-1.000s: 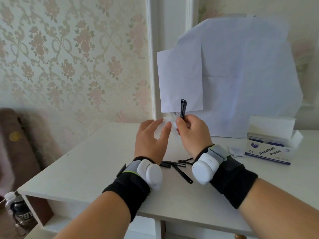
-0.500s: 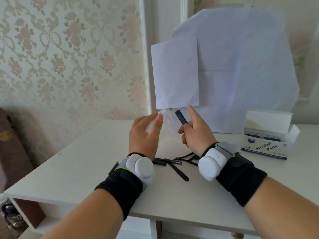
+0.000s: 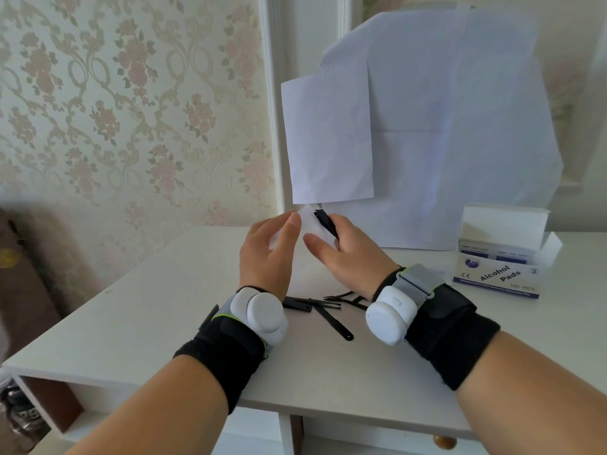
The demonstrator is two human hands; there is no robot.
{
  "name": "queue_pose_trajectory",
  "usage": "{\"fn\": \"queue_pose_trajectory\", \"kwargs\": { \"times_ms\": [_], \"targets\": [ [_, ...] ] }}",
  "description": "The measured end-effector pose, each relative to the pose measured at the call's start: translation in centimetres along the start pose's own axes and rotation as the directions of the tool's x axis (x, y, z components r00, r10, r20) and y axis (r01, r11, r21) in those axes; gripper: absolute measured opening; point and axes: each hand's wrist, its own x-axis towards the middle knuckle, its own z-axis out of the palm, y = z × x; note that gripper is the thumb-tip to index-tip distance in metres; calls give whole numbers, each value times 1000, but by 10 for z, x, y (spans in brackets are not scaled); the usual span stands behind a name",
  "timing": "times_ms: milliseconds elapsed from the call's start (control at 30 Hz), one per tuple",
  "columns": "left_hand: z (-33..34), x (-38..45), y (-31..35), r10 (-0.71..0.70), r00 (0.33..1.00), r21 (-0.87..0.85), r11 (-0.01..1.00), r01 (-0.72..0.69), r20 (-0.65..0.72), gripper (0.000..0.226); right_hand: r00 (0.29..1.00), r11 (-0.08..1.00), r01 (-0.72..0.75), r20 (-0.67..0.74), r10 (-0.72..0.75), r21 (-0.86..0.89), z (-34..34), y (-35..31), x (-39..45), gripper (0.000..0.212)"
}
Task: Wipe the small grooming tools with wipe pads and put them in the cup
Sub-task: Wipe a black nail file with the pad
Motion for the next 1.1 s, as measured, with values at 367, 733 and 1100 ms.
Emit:
{"fn": "queue_pose_trajectory", "kwargs": {
  "times_ms": [367,733,1100],
  "targets": [
    [1,-3,2,-50,996,-110,992,59,80,40,986,975,-131,77,146,-178,0,-3,-6,109],
    [-4,2,2,-36,999,-144,989,38,18,34,975,964,-204,54,215,-170,4,5,-4,89],
    [-3,3,0,-25,1000,-85,996,25,-5,31,938,981,-129,-303,168,144,-6,1,3,47]
  ]
}}
